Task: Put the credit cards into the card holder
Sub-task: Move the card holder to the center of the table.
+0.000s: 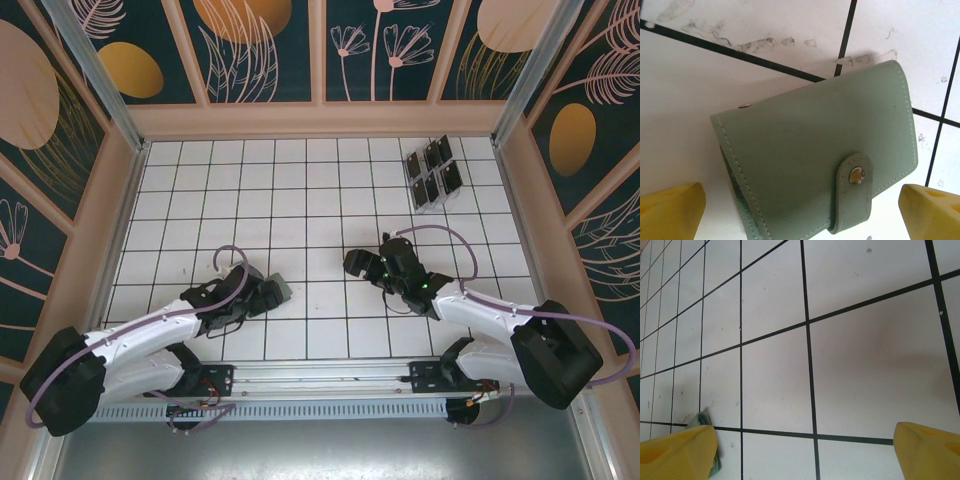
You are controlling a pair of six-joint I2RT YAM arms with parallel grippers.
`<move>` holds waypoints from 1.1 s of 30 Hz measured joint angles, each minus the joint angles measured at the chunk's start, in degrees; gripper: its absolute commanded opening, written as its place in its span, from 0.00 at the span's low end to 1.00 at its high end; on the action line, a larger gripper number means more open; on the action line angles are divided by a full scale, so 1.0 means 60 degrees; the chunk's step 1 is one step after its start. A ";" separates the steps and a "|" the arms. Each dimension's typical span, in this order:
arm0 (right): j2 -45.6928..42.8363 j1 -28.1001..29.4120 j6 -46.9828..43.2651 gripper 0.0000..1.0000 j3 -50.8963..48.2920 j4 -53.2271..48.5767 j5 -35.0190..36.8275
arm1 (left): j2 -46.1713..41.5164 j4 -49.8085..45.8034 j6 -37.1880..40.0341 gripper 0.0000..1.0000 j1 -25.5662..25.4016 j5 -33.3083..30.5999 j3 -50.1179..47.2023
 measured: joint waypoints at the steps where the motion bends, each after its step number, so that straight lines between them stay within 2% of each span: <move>1: 0.0004 -0.0011 -0.0004 0.92 0.0029 -0.0004 0.0000 | 0.0073 0.0131 -0.0040 0.99 -0.0051 0.0025 -0.0011; 10: 0.0007 -0.0153 -0.0076 0.92 0.0087 -0.0007 0.0000 | 0.0718 0.0656 -0.0226 0.98 -0.0390 -0.0324 0.0109; 17: 0.0007 -0.0164 -0.0076 0.91 0.0091 -0.0018 0.0000 | 0.1745 0.1031 -0.0357 0.98 -0.0678 -0.0594 0.0699; 20: 0.0007 -0.0211 -0.0080 0.91 0.0149 -0.0095 0.0004 | 0.2273 0.1534 -0.0433 0.98 -0.0838 -0.0601 0.1005; 26: 0.0018 -0.0280 -0.0109 0.91 0.0255 -0.0160 0.0036 | 0.3308 0.3410 -0.0750 0.99 -0.1242 0.0106 0.1719; 33: 0.0026 -0.0277 0.0000 0.86 0.0259 -0.0240 0.0029 | 0.3756 0.3989 -0.0674 0.99 -0.1260 0.0098 0.2845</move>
